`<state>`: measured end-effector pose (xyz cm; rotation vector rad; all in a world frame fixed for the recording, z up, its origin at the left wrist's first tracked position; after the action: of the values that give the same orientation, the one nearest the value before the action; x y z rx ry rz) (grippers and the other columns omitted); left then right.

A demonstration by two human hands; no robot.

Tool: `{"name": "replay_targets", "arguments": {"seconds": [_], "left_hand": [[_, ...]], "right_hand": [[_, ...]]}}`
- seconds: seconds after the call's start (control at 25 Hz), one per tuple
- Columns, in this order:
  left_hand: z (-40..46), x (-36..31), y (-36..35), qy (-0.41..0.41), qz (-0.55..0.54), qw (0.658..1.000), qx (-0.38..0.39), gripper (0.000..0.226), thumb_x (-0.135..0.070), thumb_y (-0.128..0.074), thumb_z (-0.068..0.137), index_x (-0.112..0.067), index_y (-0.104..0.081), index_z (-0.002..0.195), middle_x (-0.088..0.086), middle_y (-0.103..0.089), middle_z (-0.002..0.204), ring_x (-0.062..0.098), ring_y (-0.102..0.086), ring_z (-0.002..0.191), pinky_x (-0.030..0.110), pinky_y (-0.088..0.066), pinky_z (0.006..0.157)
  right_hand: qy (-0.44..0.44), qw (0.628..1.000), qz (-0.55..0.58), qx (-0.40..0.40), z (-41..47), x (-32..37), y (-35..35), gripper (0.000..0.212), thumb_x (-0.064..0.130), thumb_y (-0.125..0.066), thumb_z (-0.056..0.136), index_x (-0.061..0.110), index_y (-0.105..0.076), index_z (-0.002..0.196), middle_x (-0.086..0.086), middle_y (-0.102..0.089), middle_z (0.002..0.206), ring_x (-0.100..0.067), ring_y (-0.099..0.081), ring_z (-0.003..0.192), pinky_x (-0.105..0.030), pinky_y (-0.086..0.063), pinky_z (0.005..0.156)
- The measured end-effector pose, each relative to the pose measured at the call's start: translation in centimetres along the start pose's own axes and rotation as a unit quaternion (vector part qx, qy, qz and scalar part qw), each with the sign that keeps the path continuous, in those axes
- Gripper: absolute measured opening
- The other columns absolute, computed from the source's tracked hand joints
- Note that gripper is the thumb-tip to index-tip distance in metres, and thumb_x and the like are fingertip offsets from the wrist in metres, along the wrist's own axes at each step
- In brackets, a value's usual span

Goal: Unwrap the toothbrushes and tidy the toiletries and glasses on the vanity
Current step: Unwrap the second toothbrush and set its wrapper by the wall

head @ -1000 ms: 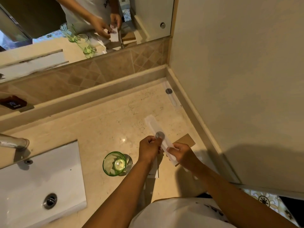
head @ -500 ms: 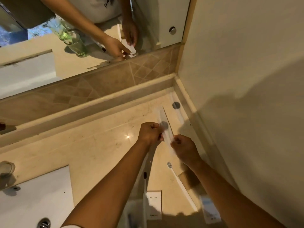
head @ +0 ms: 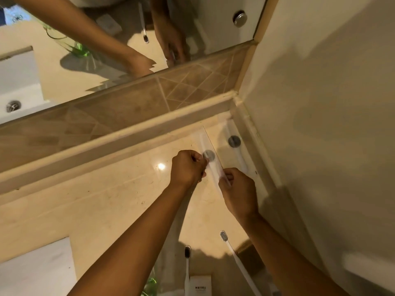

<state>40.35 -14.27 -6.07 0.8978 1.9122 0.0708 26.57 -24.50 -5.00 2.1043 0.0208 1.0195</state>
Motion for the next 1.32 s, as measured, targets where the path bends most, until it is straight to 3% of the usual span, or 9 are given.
{"name": "replay_targets", "arguments": {"seconds": [0.12,0.2,0.28,0.36,0.44,0.52,0.64,1.0,1.32], "left_hand": [[-0.5,-0.5,0.6,-0.122,0.181,0.974,-0.061,0.021,-0.031,-0.068,0.089,-0.016,-0.062,0.077,-0.004,-0.065,0.073,0.013,-0.059,0.066,0.031,-0.047,0.059],[-1.5,-0.9,0.9,-0.227,0.284,0.925,-0.106,0.020,-0.036,-0.064,0.092,-0.016,-0.062,0.095,-0.001,-0.060,0.095,0.018,-0.055,0.085,0.035,-0.046,0.066],[-2.1,-0.6,0.4,-0.319,0.362,0.869,-0.107,0.029,-0.037,-0.058,0.094,-0.017,-0.062,0.115,0.007,-0.058,0.118,0.028,-0.054,0.110,0.041,-0.048,0.084],[-1.9,0.2,-0.1,-0.341,0.422,0.838,-0.058,0.043,-0.040,-0.052,0.098,-0.022,-0.053,0.136,0.013,-0.048,0.144,0.036,-0.040,0.138,0.050,-0.038,0.110],[-1.5,0.9,-0.5,-0.310,0.466,0.829,-0.005,0.055,-0.049,-0.041,0.101,-0.028,-0.037,0.151,0.012,-0.028,0.163,0.035,-0.017,0.153,0.054,-0.017,0.123],[-1.0,1.4,-0.8,-0.284,0.483,0.828,0.029,0.061,-0.056,-0.031,0.102,-0.032,-0.021,0.157,0.009,-0.011,0.168,0.032,0.001,0.156,0.056,-0.003,0.124],[-0.5,1.5,-1.2,-0.276,0.493,0.824,0.043,0.063,-0.058,-0.024,0.102,-0.034,-0.011,0.158,0.006,-0.001,0.169,0.030,0.010,0.155,0.055,0.002,0.124],[1.1,0.5,-2.2,-0.285,0.491,0.823,0.033,0.063,-0.058,-0.023,0.101,-0.035,-0.012,0.158,0.007,-0.003,0.169,0.031,0.006,0.155,0.055,-0.001,0.125],[1.2,0.3,-3.0,-0.290,0.486,0.824,0.027,0.064,-0.060,-0.019,0.101,-0.033,-0.012,0.159,0.008,-0.004,0.169,0.034,0.006,0.155,0.056,-0.002,0.124]], "right_hand": [[0.009,0.998,-0.052,-0.042,-0.3,-0.1,-0.1,0.026,0.030,-0.066,0.094,0.017,-0.066,0.116,0.000,-0.069,0.112,-0.015,-0.066,0.103,-0.033,-0.060,0.089],[0.058,0.989,-0.110,-0.075,-0.9,0.1,0.4,0.030,0.028,-0.067,0.092,0.018,-0.064,0.121,-0.002,-0.064,0.118,-0.018,-0.059,0.110,-0.036,-0.057,0.093],[0.138,0.975,-0.160,-0.073,-1.8,0.5,0.2,0.032,0.021,-0.066,0.091,0.017,-0.063,0.122,-0.004,-0.061,0.120,-0.019,-0.054,0.111,-0.038,-0.056,0.092],[0.175,0.961,-0.209,-0.035,-2.7,0.4,-0.9,0.040,0.019,-0.064,0.089,0.016,-0.060,0.129,-0.006,-0.058,0.129,-0.021,-0.050,0.117,-0.041,-0.053,0.094],[0.157,0.953,-0.258,0.007,-3.5,0.0,-2.2,0.053,0.027,-0.063,0.089,0.018,-0.052,0.140,-0.006,-0.051,0.143,-0.024,-0.046,0.128,-0.044,-0.049,0.102],[0.135,0.946,-0.291,0.035,-4.0,-0.1,-3.2,0.065,0.038,-0.060,0.089,0.019,-0.043,0.148,-0.005,-0.042,0.153,-0.027,-0.042,0.136,-0.045,-0.044,0.109],[0.121,0.943,-0.305,0.049,-4.0,0.0,-3.5,0.073,0.044,-0.053,0.089,0.019,-0.033,0.154,-0.005,-0.032,0.160,-0.029,-0.036,0.141,-0.047,-0.039,0.112],[0.086,0.952,-0.292,0.011,-2.6,0.4,-2.9,0.071,0.039,-0.060,0.087,0.017,-0.039,0.150,-0.008,-0.038,0.158,-0.031,-0.040,0.139,-0.049,-0.040,0.110],[0.070,0.956,-0.284,0.012,-2.2,0.1,-2.4,0.072,0.038,-0.057,0.087,0.019,-0.033,0.153,-0.004,-0.034,0.159,-0.026,-0.034,0.141,-0.047,-0.039,0.111]]}}
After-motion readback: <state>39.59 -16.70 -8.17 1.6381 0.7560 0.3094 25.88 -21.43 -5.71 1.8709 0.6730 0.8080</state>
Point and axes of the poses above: each hand's wrist, its own z-axis towards the middle knuckle, its own y-axis out of the back of the hand, x = y × z, the point moved 5 cm from there along z, towards the middle knuckle
